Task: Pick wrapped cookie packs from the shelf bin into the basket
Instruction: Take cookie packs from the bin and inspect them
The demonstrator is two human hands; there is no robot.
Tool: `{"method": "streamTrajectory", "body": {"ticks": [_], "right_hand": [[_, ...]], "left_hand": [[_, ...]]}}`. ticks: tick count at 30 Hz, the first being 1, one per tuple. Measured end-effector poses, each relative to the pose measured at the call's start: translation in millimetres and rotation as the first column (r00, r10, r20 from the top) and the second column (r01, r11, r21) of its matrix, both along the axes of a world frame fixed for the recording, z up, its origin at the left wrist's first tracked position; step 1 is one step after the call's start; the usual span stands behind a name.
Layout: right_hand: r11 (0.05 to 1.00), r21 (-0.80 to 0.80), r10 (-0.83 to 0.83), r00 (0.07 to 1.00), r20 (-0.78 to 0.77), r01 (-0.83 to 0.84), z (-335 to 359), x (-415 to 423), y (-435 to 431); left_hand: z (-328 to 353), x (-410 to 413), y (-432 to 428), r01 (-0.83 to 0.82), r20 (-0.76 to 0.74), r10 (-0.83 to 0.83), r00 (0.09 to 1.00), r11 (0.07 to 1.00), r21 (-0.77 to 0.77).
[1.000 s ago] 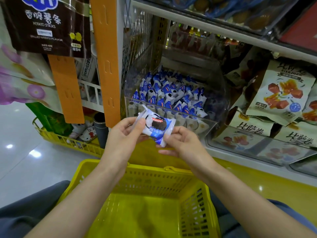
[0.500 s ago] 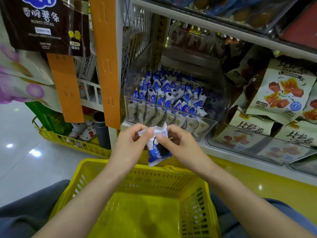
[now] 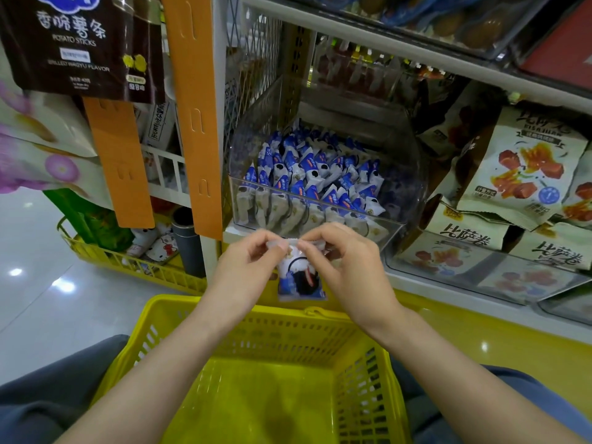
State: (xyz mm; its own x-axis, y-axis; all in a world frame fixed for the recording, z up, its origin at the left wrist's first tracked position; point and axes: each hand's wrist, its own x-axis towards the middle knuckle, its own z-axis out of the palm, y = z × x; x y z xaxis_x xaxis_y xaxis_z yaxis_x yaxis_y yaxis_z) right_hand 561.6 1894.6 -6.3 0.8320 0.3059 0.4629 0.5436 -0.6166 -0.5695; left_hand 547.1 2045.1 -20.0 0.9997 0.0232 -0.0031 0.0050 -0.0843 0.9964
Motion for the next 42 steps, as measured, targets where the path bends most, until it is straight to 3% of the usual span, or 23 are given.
{"method": "streamTrajectory", "body": {"ticks": [2,4,6,8,11,16,18,20,23,25,27,30,37,42], "right_hand": [[0.996,0.056,-0.070,0.997,0.037,0.068,1.2,0.7,-1.3],[0.987,0.141,-0.090,0.995,0.048,0.083,3.9,1.2,-1.6],[0.983,0.176,-0.069,0.992,0.102,0.050,6.0,1.1,-1.6],[0.993,0.110,0.015,0.987,0.159,-0.032,4.0,-1.3,-0.8],[0.992,-0.037,0.127,0.979,0.160,-0.123,-2.0,-7.5,2.7],[0.970,-0.197,0.178,0.967,0.181,-0.142,-1.7,-8.2,5.5],[0.994,-0.066,0.091,0.994,0.054,-0.087,-0.8,-9.4,8.8],[0.978,0.208,0.034,0.980,-0.198,0.008,1.0,-10.7,12.1],[0.893,0.435,0.147,0.835,-0.530,0.118,2.3,-6.2,12.2],[0.866,0.478,0.216,0.754,-0.621,0.146,2.8,-4.6,13.0],[0.828,0.532,0.246,0.738,-0.628,0.177,2.5,-5.0,14.3],[0.785,0.577,0.245,0.743,-0.623,0.225,0.9,-4.7,13.9],[0.811,0.543,0.222,0.743,-0.631,0.219,0.5,-3.6,13.4],[0.821,0.541,0.236,0.754,-0.613,0.183,-2.9,-4.5,15.6]], "left_hand": [[-2.6,1.1,2.7,-0.117,0.027,0.114,0.993,0.986,0.116],[-2.7,3.8,5.1,-0.154,-0.040,0.163,0.986,0.974,0.168],[0.3,6.2,5.3,-0.107,-0.224,0.110,0.968,0.994,0.025],[3.5,6.6,5.4,-0.083,-0.343,0.002,0.940,0.971,-0.223],[0.4,7.0,9.3,-0.072,-0.265,-0.058,0.963,0.888,-0.455],[1.2,8.2,13.1,-0.124,-0.259,-0.026,0.966,0.828,-0.547],[2.4,8.8,12.5,-0.151,-0.232,0.027,0.972,0.830,-0.538],[4.9,8.2,11.6,-0.158,-0.175,0.076,0.982,0.842,-0.516],[7.7,5.8,8.3,-0.099,-0.072,0.076,0.994,0.915,-0.391],[8.9,2.1,3.8,-0.064,0.013,0.069,0.998,0.966,-0.250],[6.9,-0.2,0.2,-0.104,0.133,0.109,0.985,0.994,-0.046],[3.0,-3.9,-3.1,-0.163,0.275,0.096,0.957,0.959,0.230],[-0.9,-2.4,2.5,-0.076,0.281,-0.030,0.959,0.930,0.360],[-5.4,-10.7,3.7,-0.106,0.304,-0.084,0.949,0.823,0.559]]}}
